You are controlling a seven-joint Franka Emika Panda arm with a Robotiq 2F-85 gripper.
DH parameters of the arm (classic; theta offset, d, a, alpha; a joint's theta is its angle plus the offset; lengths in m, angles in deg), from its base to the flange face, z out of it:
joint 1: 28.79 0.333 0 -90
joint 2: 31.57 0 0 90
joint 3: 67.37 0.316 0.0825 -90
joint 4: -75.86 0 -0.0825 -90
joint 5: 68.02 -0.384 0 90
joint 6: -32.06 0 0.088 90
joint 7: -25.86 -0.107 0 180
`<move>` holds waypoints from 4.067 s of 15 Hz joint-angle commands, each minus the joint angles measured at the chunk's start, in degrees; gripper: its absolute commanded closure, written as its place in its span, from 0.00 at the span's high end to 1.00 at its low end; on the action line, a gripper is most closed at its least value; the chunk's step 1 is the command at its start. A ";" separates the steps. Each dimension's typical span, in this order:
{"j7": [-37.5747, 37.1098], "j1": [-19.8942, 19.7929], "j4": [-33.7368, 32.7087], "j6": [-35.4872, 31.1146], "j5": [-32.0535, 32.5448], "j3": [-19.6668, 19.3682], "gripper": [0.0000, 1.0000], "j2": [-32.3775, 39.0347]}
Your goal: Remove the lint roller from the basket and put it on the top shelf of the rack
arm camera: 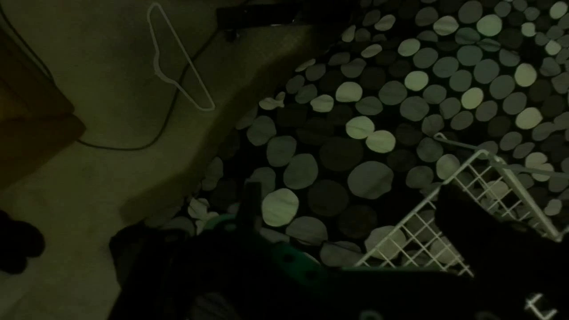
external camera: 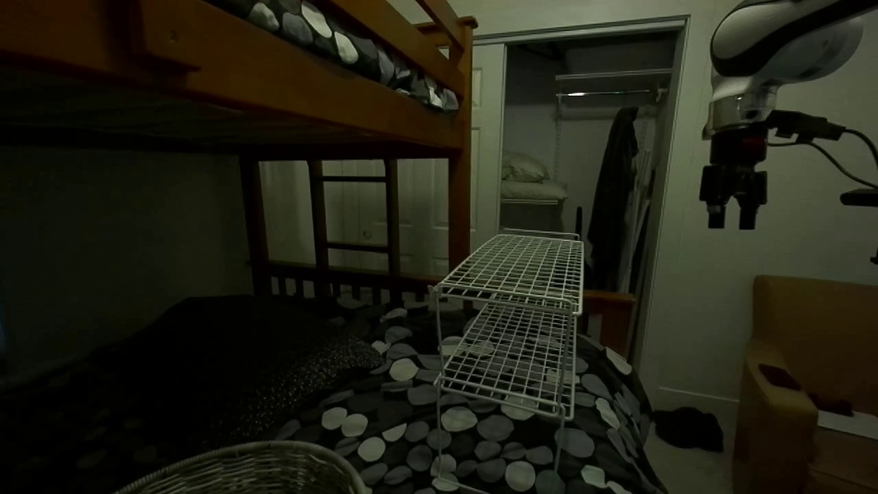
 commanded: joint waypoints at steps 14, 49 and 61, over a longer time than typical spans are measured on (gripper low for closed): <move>1.14 23.33 0.31 -2.82 -12.03 24.26 1.00 0.93; 10.81 37.41 -17.83 -60.75 -11.93 45.18 1.00 53.93; 14.58 39.41 -31.69 -60.95 -1.82 46.12 0.87 67.47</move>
